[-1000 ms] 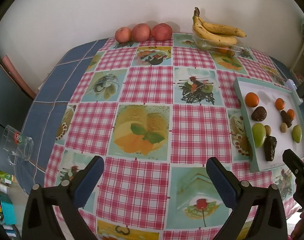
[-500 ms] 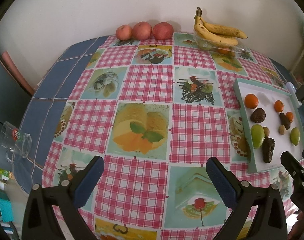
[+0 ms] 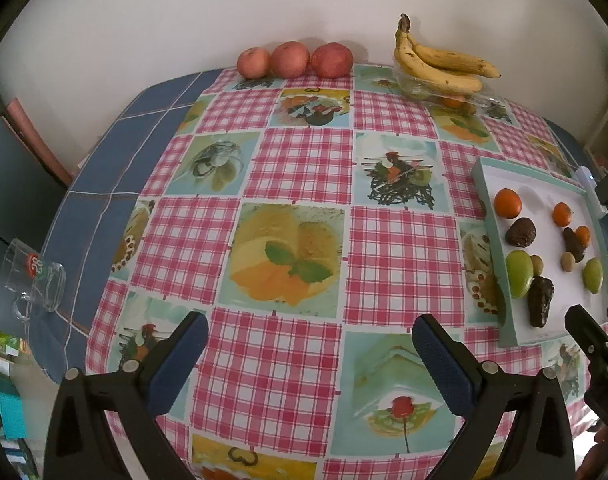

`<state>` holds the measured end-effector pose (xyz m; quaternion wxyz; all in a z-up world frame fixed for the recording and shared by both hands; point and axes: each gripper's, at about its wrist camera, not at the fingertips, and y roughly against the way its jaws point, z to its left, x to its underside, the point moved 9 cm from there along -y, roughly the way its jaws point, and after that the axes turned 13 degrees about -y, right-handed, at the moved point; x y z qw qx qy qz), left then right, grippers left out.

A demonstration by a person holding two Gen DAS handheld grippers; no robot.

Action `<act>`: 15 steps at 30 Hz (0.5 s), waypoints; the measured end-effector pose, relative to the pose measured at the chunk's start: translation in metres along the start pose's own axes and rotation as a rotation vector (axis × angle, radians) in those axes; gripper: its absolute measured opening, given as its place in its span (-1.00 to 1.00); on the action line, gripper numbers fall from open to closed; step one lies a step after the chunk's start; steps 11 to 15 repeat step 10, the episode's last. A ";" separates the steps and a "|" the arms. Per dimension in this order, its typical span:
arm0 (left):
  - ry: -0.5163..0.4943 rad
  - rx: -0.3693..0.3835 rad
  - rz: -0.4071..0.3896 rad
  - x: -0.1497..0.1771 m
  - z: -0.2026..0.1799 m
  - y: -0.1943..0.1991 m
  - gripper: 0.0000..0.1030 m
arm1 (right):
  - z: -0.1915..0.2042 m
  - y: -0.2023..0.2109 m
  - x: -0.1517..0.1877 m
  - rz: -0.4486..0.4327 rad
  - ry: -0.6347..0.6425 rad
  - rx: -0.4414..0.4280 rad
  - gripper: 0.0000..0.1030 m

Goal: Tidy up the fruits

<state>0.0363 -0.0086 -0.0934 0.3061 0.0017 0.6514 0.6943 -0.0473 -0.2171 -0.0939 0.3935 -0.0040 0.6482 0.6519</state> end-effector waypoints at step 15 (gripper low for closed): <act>0.005 -0.007 -0.010 0.000 0.001 0.002 1.00 | 0.000 0.000 0.000 0.000 0.001 -0.001 0.89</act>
